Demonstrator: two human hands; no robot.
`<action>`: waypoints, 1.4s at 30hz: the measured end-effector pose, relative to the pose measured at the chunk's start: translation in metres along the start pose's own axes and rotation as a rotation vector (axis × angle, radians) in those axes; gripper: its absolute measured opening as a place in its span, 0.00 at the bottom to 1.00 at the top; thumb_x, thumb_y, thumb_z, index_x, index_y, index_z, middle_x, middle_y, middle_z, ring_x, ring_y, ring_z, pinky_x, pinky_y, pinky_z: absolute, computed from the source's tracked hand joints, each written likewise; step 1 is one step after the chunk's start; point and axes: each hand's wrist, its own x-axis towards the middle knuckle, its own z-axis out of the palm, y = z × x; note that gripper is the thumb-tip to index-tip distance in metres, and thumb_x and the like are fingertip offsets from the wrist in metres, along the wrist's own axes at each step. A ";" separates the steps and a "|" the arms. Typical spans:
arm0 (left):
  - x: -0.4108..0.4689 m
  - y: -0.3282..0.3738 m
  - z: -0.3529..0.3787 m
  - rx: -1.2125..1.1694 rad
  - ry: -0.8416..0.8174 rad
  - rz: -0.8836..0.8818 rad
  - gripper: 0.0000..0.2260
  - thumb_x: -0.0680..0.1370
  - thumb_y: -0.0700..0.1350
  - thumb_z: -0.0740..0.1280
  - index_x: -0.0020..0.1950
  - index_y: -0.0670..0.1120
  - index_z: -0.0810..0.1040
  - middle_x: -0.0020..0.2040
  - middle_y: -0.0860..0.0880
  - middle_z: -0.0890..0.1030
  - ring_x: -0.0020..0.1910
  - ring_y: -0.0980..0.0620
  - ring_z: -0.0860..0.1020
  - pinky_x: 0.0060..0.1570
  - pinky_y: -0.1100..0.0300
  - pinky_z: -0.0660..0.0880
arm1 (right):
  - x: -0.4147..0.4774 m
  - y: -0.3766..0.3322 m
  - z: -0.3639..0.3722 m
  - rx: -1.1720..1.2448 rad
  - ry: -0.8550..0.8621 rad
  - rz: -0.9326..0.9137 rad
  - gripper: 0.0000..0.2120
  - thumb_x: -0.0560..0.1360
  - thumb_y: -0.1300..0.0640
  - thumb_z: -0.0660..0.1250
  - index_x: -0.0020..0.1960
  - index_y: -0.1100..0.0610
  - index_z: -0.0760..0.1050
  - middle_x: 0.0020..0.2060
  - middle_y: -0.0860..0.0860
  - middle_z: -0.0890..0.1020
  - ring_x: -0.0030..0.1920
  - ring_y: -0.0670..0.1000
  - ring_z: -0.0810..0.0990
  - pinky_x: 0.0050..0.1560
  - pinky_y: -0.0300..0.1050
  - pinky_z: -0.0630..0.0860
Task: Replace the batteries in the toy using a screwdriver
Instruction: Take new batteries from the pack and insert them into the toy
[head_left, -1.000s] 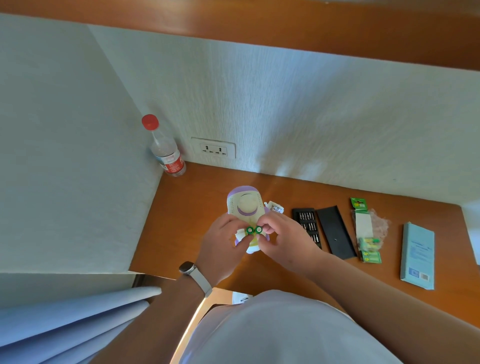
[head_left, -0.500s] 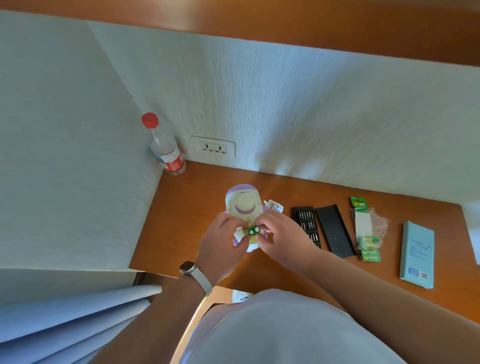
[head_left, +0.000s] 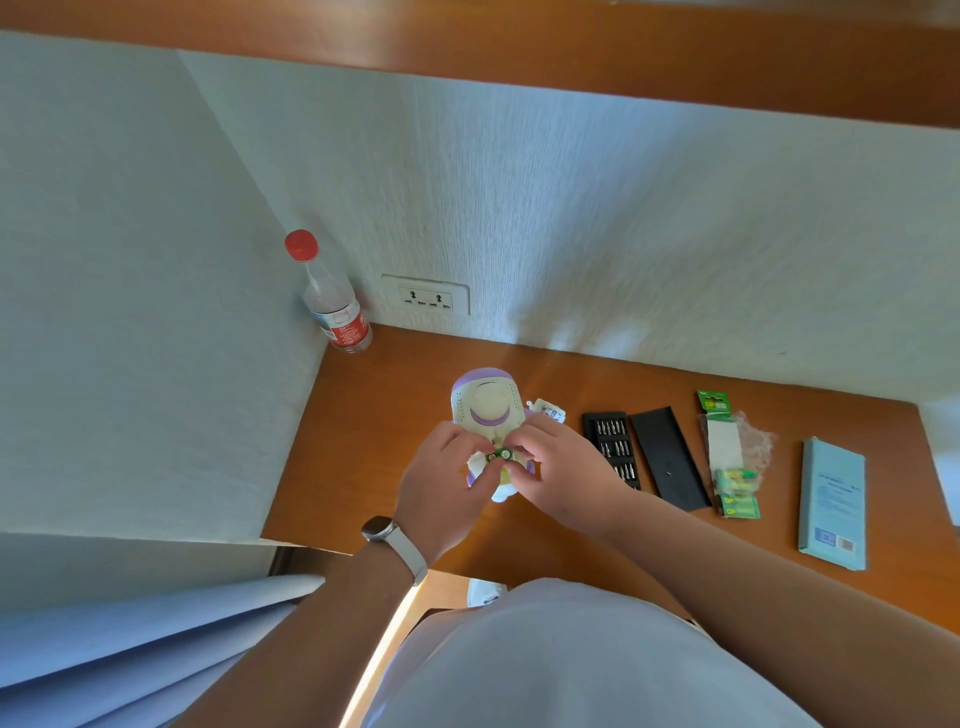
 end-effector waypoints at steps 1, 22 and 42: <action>0.000 -0.001 0.000 0.002 -0.003 -0.004 0.09 0.79 0.47 0.70 0.55 0.44 0.82 0.49 0.54 0.74 0.51 0.55 0.74 0.40 0.74 0.67 | 0.000 0.000 0.000 0.002 0.001 0.000 0.07 0.74 0.61 0.71 0.51 0.60 0.80 0.45 0.50 0.78 0.42 0.46 0.73 0.40 0.33 0.67; 0.010 0.068 0.034 0.210 0.005 0.544 0.15 0.77 0.50 0.64 0.55 0.44 0.85 0.57 0.47 0.84 0.55 0.46 0.83 0.54 0.49 0.80 | -0.077 0.074 -0.059 -0.347 0.031 0.117 0.18 0.76 0.46 0.66 0.61 0.54 0.80 0.59 0.49 0.81 0.59 0.52 0.78 0.57 0.48 0.77; 0.009 0.158 0.202 0.480 -0.327 0.585 0.18 0.74 0.51 0.73 0.63 0.49 0.81 0.63 0.45 0.82 0.62 0.42 0.80 0.57 0.46 0.78 | -0.199 0.221 -0.133 -0.385 -0.064 0.291 0.18 0.77 0.42 0.59 0.62 0.48 0.78 0.58 0.47 0.81 0.60 0.50 0.77 0.60 0.50 0.75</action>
